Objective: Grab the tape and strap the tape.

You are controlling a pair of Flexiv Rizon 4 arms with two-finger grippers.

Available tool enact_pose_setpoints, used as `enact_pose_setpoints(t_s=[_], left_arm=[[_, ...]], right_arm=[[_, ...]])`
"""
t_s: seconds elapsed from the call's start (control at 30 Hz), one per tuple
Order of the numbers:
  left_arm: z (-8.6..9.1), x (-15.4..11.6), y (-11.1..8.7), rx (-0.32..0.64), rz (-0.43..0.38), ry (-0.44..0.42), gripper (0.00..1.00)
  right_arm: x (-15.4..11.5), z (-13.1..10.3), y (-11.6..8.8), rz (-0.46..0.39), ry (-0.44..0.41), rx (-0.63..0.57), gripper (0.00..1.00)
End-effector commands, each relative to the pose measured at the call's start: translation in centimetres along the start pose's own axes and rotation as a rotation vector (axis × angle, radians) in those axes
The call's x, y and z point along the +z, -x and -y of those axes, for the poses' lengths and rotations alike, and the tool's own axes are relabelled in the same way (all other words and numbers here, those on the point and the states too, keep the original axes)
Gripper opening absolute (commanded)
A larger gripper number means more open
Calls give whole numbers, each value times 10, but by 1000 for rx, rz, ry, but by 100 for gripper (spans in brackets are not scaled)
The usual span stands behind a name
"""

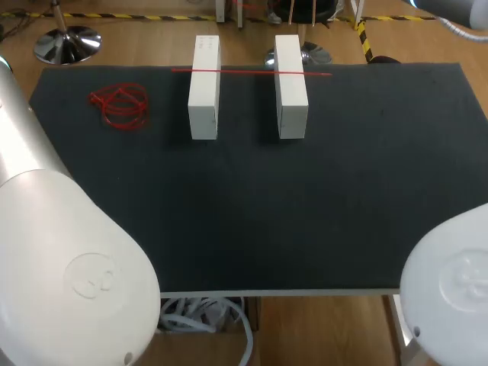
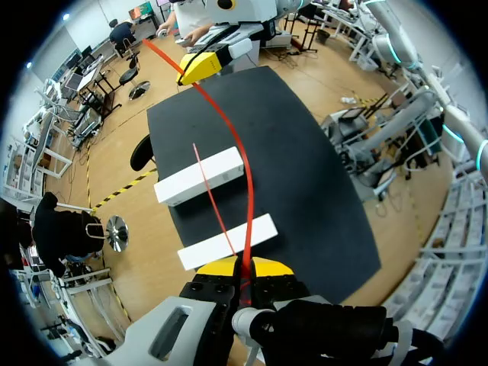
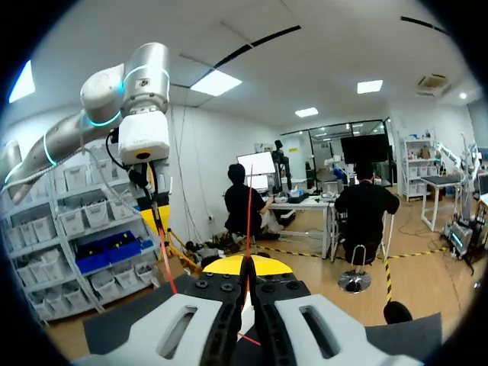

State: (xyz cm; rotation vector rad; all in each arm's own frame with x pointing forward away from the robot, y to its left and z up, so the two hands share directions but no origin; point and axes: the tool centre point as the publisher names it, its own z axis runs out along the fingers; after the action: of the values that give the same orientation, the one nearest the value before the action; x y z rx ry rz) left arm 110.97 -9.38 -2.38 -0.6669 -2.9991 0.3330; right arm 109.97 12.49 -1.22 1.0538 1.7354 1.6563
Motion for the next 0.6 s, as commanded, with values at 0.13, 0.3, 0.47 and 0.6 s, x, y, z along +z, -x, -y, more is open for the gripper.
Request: enact_pose_setpoints(t_s=[0.13,0.3,0.47,0.6], left_arm=[[0,0,0,0,-2,1,0],[0,0,0,0,-2,1,0],[0,0,0,0,-2,1,0],[0,0,0,0,-2,1,0]], right_arm=[[-2,0,-4,228,-293,-92,0],[-7,9,-6,185,-391,-117,0],[-6,6,-7,201,-349,-8,0],[-6,6,-7,201,-349,-8,0]])
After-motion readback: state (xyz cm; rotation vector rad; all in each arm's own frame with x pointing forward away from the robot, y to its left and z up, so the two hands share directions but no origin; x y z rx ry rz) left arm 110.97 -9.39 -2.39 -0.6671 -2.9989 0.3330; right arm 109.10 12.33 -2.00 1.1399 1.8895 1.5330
